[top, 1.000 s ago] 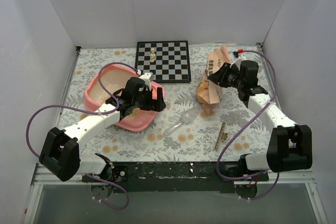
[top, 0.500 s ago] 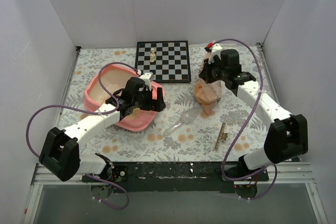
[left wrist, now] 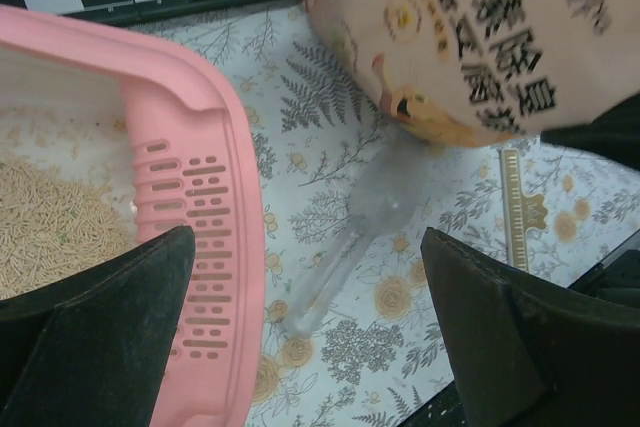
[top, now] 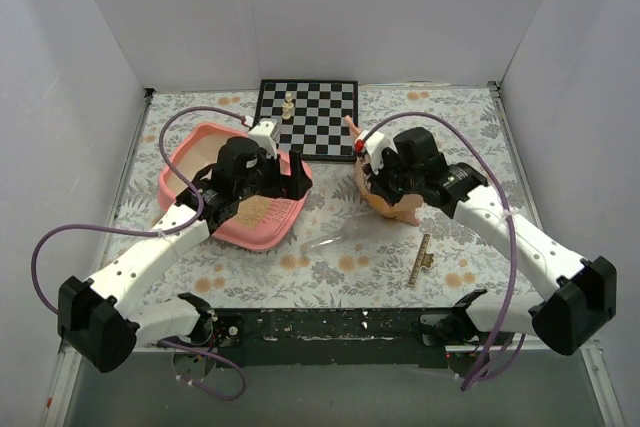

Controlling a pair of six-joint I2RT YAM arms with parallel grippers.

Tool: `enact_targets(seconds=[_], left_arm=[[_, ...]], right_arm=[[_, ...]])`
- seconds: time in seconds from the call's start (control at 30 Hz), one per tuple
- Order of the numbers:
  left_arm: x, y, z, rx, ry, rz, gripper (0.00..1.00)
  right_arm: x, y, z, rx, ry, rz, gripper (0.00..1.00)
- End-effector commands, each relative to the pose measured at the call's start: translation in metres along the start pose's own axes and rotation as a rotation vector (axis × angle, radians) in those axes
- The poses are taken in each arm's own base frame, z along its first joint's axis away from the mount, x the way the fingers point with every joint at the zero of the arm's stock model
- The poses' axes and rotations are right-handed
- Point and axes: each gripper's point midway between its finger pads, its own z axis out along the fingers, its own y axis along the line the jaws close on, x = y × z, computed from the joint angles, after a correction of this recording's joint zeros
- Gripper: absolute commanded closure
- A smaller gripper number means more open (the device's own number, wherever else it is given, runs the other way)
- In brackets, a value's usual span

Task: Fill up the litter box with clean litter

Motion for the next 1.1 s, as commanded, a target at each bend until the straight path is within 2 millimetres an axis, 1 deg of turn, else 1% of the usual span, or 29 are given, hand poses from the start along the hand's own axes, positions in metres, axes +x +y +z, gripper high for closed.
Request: enact_targets(seconds=[0.0,0.13,0.2,0.3,0.33,0.43,0.53,0.63,0.67,0.73,0.87,0.9,0.97,1.03,1.07], left_arm=[[-0.034,-0.015,-0.030,0.028,-0.076,-0.004,0.02],[-0.044,-0.030,-0.040,0.086,-0.084,-0.023,0.02],[-0.046,-0.037,-0.043,0.116,-0.082,-0.032,0.02],[-0.044,-0.044,-0.038,0.147,-0.056,-0.046,0.02],[-0.042,-0.046,-0.035,0.155,-0.042,-0.058,0.02],[-0.034,-0.062,-0.028,0.224,0.011,-0.077,0.02],[-0.028,-0.073,-0.014,0.243,0.052,-0.074,0.02],[-0.024,-0.090,-0.010,0.318,0.040,-0.005,0.02],[-0.025,-0.092,-0.009,0.337,0.023,0.017,0.02],[-0.021,-0.093,-0.007,0.370,0.023,0.079,0.02],[-0.004,-0.091,-0.006,0.416,0.043,0.176,0.02],[0.001,-0.091,-0.008,0.429,0.043,0.195,0.02],[0.004,-0.094,-0.015,0.478,0.026,0.245,0.04],[0.002,-0.103,-0.026,0.541,-0.013,0.304,0.04],[-0.003,-0.106,-0.034,0.563,-0.048,0.340,0.05]], right_arm=[[0.021,0.047,-0.036,-0.098,0.018,-0.021,0.99],[0.038,0.077,-0.060,-0.167,0.023,-0.013,0.99],[0.039,0.089,-0.074,-0.192,0.002,-0.012,0.99],[0.036,0.107,-0.091,-0.249,-0.035,-0.007,0.99],[0.036,0.113,-0.094,-0.270,-0.037,0.000,0.99],[0.042,0.126,-0.098,-0.304,-0.017,-0.002,0.99],[0.050,0.131,-0.096,-0.306,0.006,-0.014,0.99],[0.050,0.133,-0.096,-0.303,-0.012,-0.012,0.99],[0.049,0.132,-0.097,-0.297,-0.023,-0.009,0.99],[0.049,0.131,-0.099,-0.289,-0.025,-0.003,0.99],[0.047,0.127,-0.103,-0.258,-0.031,0.017,0.99],[0.047,0.126,-0.103,-0.253,-0.030,0.019,0.99],[0.047,0.125,-0.104,-0.246,-0.030,0.026,0.99],[0.047,0.125,-0.104,-0.248,-0.029,0.027,0.99],[0.047,0.125,-0.104,-0.244,-0.027,0.030,0.99]])
